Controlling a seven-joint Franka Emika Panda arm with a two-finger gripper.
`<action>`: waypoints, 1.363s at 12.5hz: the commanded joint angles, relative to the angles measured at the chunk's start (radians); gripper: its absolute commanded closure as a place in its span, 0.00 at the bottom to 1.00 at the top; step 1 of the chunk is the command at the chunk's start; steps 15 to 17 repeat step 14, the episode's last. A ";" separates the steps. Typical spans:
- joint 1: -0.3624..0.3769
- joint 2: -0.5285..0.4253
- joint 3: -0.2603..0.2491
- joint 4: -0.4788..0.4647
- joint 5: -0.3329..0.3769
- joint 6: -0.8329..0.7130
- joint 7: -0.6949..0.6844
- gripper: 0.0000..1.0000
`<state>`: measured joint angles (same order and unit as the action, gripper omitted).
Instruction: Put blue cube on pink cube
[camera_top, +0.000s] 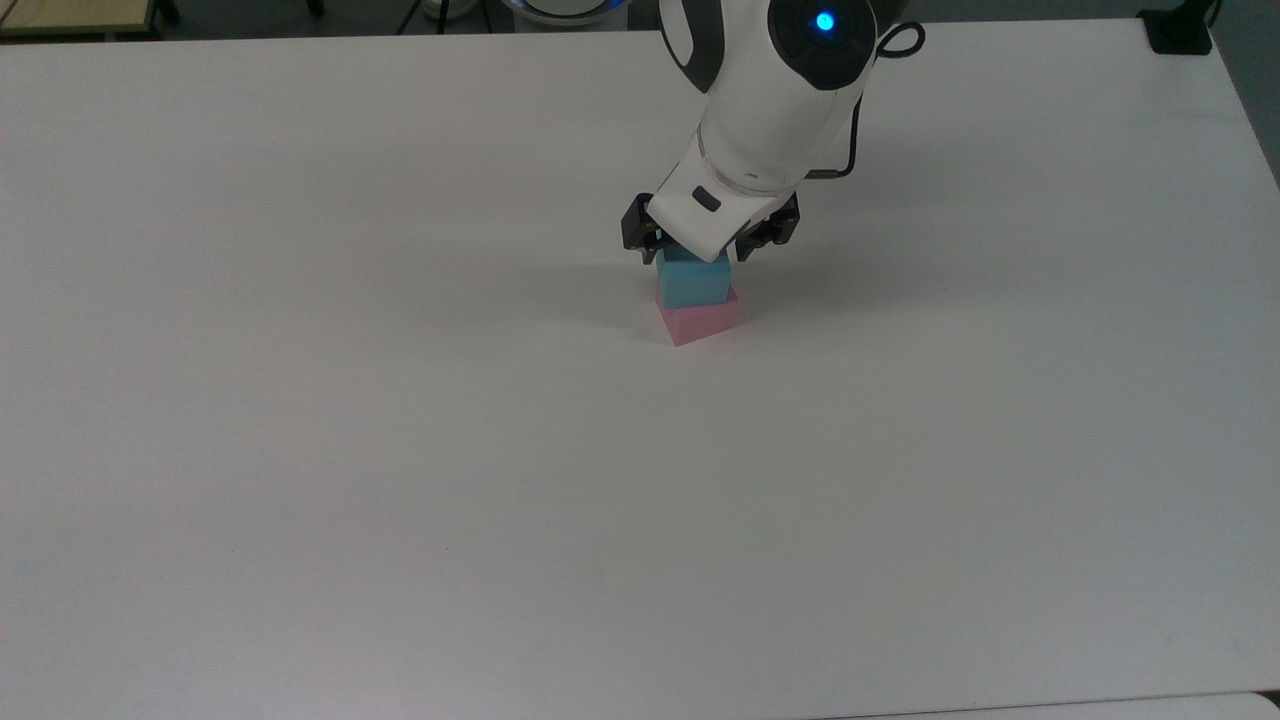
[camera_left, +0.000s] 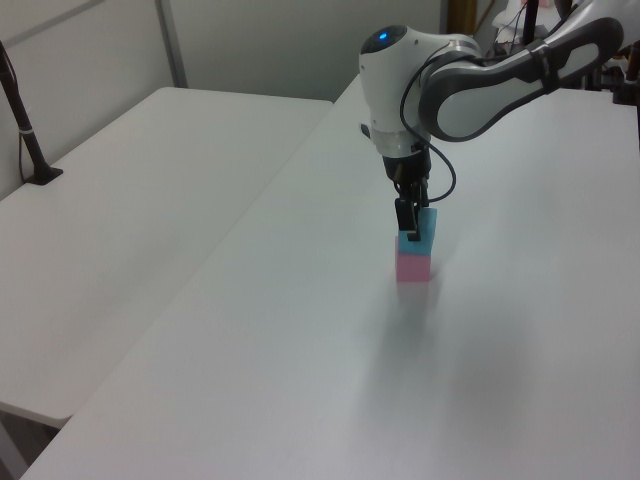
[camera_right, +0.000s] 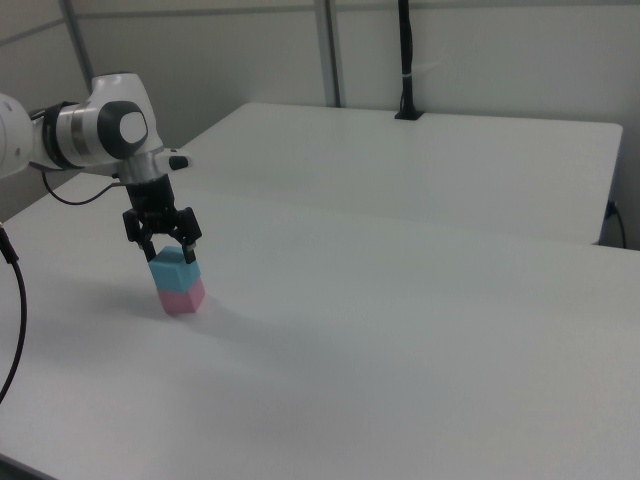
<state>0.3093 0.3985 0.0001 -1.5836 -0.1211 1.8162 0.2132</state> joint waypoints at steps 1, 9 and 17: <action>-0.015 -0.114 -0.006 -0.030 -0.017 0.005 0.031 0.00; -0.360 -0.391 0.084 -0.047 0.001 -0.161 -0.146 0.00; -0.338 -0.360 0.017 -0.046 0.046 -0.147 -0.149 0.00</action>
